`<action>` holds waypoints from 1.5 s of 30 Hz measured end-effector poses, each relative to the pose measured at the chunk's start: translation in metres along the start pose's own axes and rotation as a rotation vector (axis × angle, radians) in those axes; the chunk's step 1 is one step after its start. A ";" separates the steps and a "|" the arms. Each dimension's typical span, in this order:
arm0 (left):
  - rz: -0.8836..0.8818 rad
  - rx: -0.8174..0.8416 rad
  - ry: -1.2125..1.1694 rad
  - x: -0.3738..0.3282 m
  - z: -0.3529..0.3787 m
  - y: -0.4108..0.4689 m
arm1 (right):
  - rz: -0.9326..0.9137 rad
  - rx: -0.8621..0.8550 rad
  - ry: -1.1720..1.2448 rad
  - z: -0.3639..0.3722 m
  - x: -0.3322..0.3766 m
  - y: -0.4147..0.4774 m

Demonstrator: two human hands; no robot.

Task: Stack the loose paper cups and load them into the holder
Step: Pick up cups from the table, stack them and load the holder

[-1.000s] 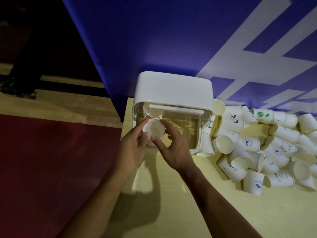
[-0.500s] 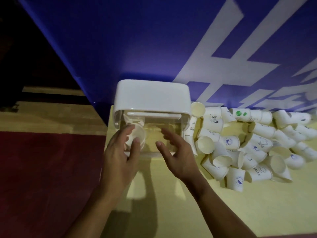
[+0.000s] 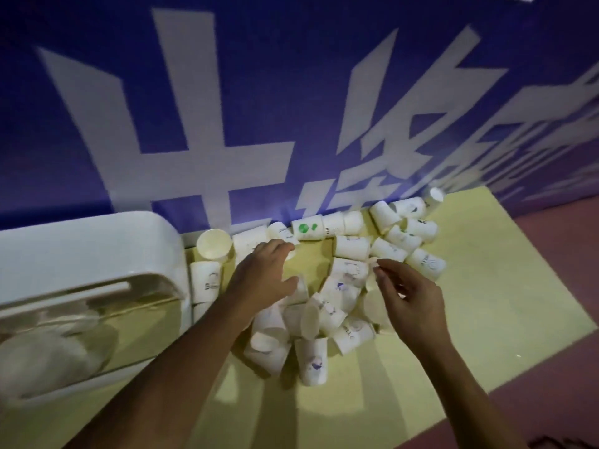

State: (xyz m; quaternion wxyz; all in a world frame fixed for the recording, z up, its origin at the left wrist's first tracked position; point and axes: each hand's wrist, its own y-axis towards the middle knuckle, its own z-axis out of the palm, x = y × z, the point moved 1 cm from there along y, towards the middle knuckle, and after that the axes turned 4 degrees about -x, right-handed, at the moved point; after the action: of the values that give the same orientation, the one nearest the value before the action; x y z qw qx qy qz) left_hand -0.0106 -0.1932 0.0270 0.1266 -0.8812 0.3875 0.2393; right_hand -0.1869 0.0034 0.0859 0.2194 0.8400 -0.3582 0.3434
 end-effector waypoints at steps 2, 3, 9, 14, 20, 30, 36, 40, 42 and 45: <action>0.019 0.051 0.037 -0.023 0.025 0.034 | 0.040 -0.018 -0.003 -0.019 -0.027 0.020; 0.034 0.074 0.043 -0.036 0.039 0.050 | 0.063 -0.018 0.000 -0.027 -0.040 0.030; 0.173 0.156 0.179 -0.101 0.102 0.137 | 0.147 0.026 0.026 -0.057 -0.108 0.089; 0.244 0.245 0.405 -0.108 0.137 0.174 | 0.188 0.053 0.014 -0.063 -0.149 0.129; 0.278 0.275 0.467 -0.105 0.155 0.191 | 0.210 0.116 -0.077 -0.051 -0.180 0.167; -0.154 -0.109 -0.248 -0.095 0.090 0.125 | 0.157 0.425 -0.104 0.056 -0.139 0.227; -0.402 -0.305 -0.512 -0.059 0.061 0.069 | 0.098 0.498 -0.337 0.115 -0.147 0.236; -0.504 -0.284 -0.553 -0.047 0.052 0.051 | 0.068 0.366 -0.203 0.110 -0.150 0.231; -0.492 -0.293 -0.613 -0.044 0.047 0.045 | 0.099 0.348 -0.065 0.095 -0.146 0.225; -0.430 -0.307 -0.725 -0.044 0.033 0.032 | 0.130 0.318 0.061 0.061 -0.127 0.212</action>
State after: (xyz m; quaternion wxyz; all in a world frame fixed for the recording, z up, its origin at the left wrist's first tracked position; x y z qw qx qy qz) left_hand -0.0704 -0.1737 0.0203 0.1686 -0.8095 0.0863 0.5557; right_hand -0.3852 -0.1142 -0.0221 0.0722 0.8284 -0.3460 0.4345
